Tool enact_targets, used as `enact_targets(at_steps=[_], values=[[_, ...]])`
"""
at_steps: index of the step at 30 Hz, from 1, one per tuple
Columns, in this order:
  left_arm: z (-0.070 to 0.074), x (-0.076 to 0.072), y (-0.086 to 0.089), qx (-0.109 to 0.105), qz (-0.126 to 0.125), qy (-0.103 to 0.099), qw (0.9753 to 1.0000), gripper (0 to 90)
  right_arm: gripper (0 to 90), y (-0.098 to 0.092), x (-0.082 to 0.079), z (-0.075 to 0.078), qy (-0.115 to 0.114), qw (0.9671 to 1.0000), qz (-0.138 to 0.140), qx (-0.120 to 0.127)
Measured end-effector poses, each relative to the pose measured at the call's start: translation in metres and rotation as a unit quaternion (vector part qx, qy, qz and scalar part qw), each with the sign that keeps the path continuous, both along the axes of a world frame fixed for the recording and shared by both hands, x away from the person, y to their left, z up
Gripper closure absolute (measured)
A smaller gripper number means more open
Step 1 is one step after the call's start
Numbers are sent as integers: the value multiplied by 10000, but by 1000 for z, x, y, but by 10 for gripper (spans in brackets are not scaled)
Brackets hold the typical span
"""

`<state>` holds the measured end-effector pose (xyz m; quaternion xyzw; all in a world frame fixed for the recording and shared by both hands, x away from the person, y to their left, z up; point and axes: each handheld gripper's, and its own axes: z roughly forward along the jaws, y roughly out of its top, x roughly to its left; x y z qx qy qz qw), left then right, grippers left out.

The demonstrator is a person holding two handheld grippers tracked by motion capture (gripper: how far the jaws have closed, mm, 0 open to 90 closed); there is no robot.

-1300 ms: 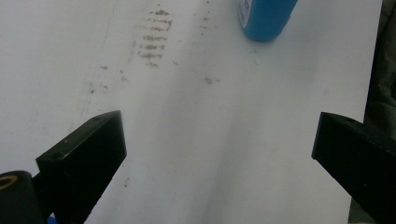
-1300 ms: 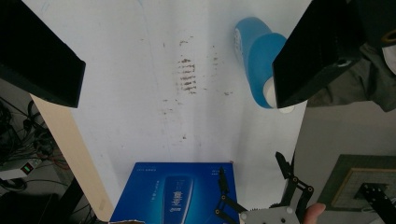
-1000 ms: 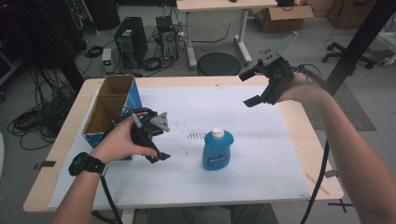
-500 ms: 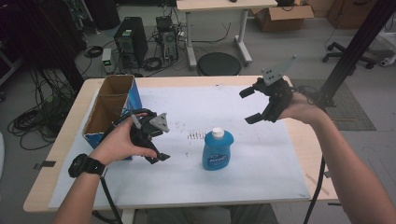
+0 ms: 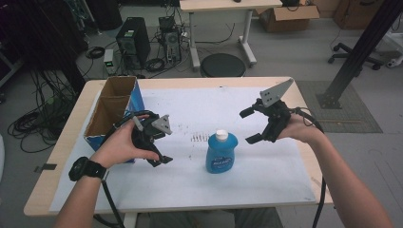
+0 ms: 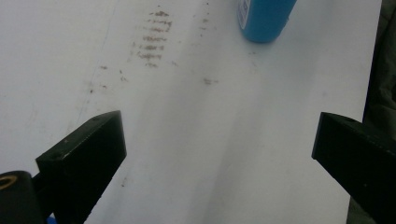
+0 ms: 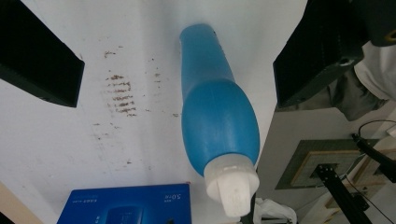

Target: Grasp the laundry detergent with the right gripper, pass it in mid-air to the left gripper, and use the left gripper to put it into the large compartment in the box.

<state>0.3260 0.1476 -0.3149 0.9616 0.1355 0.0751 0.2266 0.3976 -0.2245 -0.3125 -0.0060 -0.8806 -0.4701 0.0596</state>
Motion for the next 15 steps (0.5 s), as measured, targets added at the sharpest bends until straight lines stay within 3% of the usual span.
enact_targets(at_steps=[15], values=[[-2, -1, 0, -17, -24, 3, 10000, 35, 17, 9, -10, -39, 345, 9993, 41, 99]])
